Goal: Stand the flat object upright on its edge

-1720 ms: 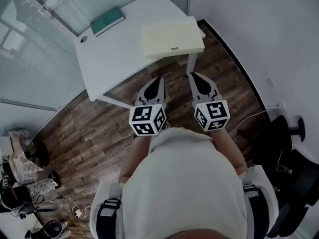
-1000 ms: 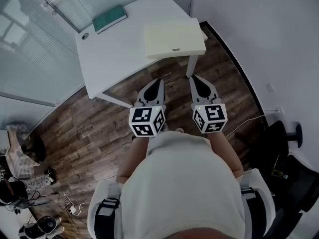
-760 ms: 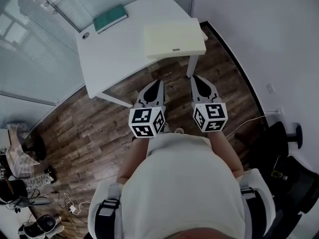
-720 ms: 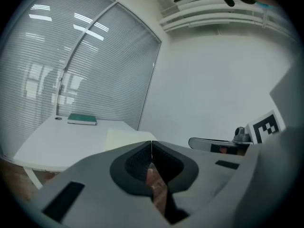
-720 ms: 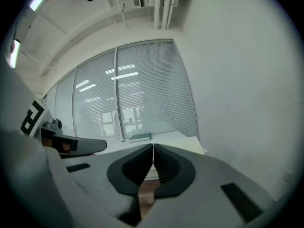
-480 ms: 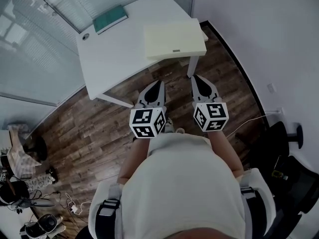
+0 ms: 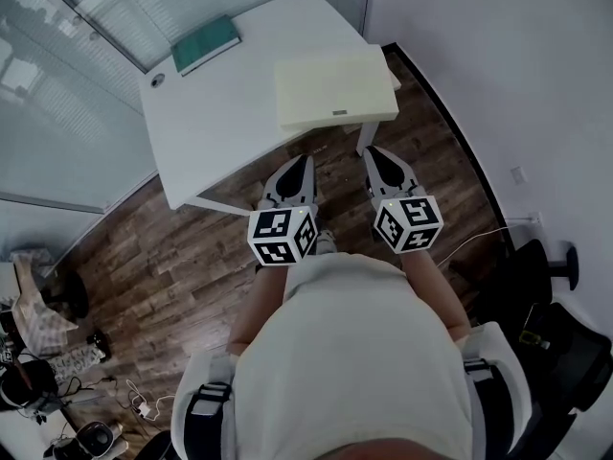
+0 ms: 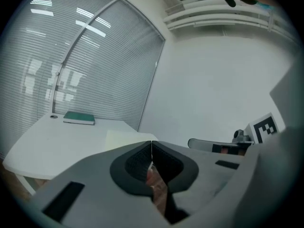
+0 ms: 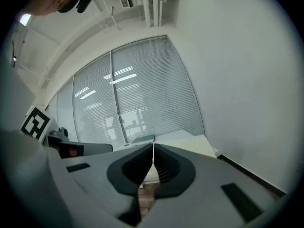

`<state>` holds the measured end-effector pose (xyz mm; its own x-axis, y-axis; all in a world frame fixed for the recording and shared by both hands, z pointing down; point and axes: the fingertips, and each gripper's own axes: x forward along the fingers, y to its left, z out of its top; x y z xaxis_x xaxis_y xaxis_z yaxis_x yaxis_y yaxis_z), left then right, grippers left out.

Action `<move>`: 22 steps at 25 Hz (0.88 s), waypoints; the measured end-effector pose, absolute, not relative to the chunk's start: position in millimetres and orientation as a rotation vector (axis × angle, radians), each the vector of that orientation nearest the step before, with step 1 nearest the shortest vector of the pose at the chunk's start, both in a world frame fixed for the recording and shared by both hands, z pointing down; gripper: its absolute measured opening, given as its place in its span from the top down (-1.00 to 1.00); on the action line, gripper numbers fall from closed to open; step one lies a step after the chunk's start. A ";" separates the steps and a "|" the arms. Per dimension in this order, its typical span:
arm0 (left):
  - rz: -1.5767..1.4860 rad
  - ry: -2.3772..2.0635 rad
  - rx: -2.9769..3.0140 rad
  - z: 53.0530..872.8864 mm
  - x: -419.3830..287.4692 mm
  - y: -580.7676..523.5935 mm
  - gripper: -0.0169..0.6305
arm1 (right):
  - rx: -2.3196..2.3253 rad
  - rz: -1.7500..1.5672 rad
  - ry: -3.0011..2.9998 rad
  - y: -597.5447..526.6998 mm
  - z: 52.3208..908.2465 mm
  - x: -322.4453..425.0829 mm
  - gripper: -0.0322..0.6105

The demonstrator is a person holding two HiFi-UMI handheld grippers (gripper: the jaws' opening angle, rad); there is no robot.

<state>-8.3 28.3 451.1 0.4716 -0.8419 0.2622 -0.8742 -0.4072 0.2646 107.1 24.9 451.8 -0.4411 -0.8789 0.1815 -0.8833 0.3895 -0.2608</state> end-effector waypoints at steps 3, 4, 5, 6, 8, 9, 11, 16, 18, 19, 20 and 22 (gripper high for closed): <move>0.129 -1.431 2.367 452.8 -10.3 11.1 0.88 | 1.646 0.482 -2.608 9.3 452.7 104.2 0.84; 0.131 -1.426 2.368 453.2 -11.1 5.6 0.88 | 1.649 0.478 -2.607 4.3 452.8 104.0 0.84; 0.133 -1.422 2.369 453.7 -12.1 0.1 0.88 | 1.653 0.477 -2.606 -0.9 452.6 103.9 0.84; 0.135 -1.418 2.367 454.6 -13.3 -5.7 0.88 | 1.658 0.478 -2.604 -6.5 452.6 103.8 0.84; 0.136 -1.408 2.361 457.2 -15.9 -18.1 0.88 | 1.665 0.484 -2.602 -18.4 453.1 103.1 0.83; 0.137 -1.402 2.357 459.0 -17.4 -24.5 0.88 | 1.667 0.491 -2.601 -24.5 453.9 102.3 0.84; 0.144 -1.388 2.355 462.7 -20.7 -37.0 0.88 | 1.676 0.512 -2.597 -36.5 455.8 100.3 0.84; 0.158 -1.356 2.358 466.3 -27.2 -64.7 0.88 | 1.727 0.592 -2.570 -60.8 459.9 100.2 0.83; 0.161 -1.339 2.364 467.5 -28.7 -75.3 0.88 | 1.746 0.630 -2.569 -69.0 462.7 100.5 0.83; 0.165 -1.330 2.368 468.5 -29.6 -80.5 0.88 | 1.753 0.648 -2.571 -72.9 464.1 100.0 0.83; 0.171 -1.320 2.373 469.6 -30.6 -85.5 0.88 | 1.760 0.667 -2.573 -76.6 465.4 99.3 0.83; 0.182 -1.296 2.380 471.8 -32.2 -95.6 0.88 | 1.776 0.709 -2.576 -83.8 468.1 98.4 0.83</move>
